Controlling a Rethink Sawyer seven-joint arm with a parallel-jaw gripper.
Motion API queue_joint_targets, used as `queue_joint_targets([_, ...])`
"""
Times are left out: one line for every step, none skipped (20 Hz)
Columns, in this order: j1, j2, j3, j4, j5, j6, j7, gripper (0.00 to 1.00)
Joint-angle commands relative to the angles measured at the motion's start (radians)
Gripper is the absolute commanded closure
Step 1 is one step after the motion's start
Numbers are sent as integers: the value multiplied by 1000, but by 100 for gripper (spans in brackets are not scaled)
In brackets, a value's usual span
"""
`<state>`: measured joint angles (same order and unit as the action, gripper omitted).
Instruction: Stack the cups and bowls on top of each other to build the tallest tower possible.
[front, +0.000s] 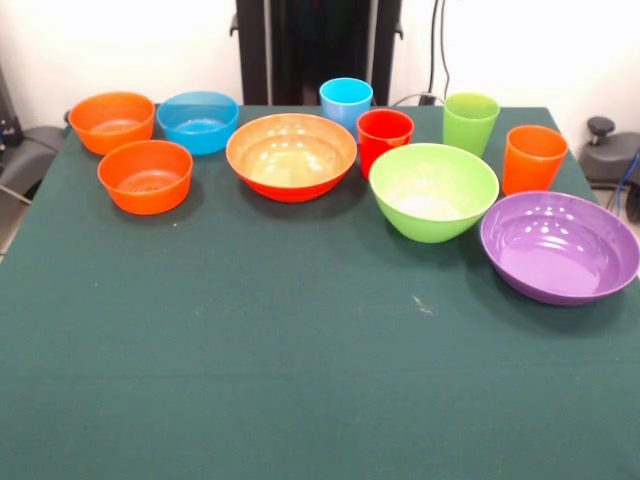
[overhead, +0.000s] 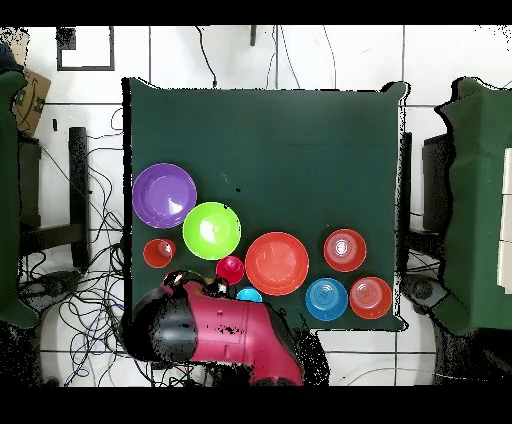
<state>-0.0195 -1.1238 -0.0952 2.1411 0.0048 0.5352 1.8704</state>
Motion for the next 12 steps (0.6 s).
queue_joint_targets([-60, 114, 109, 20, -64, -81, -7, 0])
queue_joint_targets([-66, 119, 112, 18, -68, -86, -9, 0])
queue_joint_targets([-72, 124, 114, 17, -73, -92, -11, 0])
queue_joint_targets([-78, 130, 115, 15, -79, -98, -13, 0])
queue_joint_targets([-82, 136, 117, 13, -84, -103, -15, 0])
queue_joint_targets([-88, 141, 118, 16, -89, -113, -17, 0])
queue_joint_targets([-93, 147, 118, 15, -96, -118, -19, 0])
queue_joint_targets([-100, 150, 119, 13, -101, -120, -21, 0])
queue_joint_targets([-107, 155, 122, 9, -106, -121, -24, 0])
queue_joint_targets([-114, 158, 124, 7, -112, -123, -27, 0])
queue_joint_targets([-120, 162, 127, 5, -116, -126, -29, 0])
queue_joint_targets([-127, 165, 131, 3, -122, -126, -31, 0])
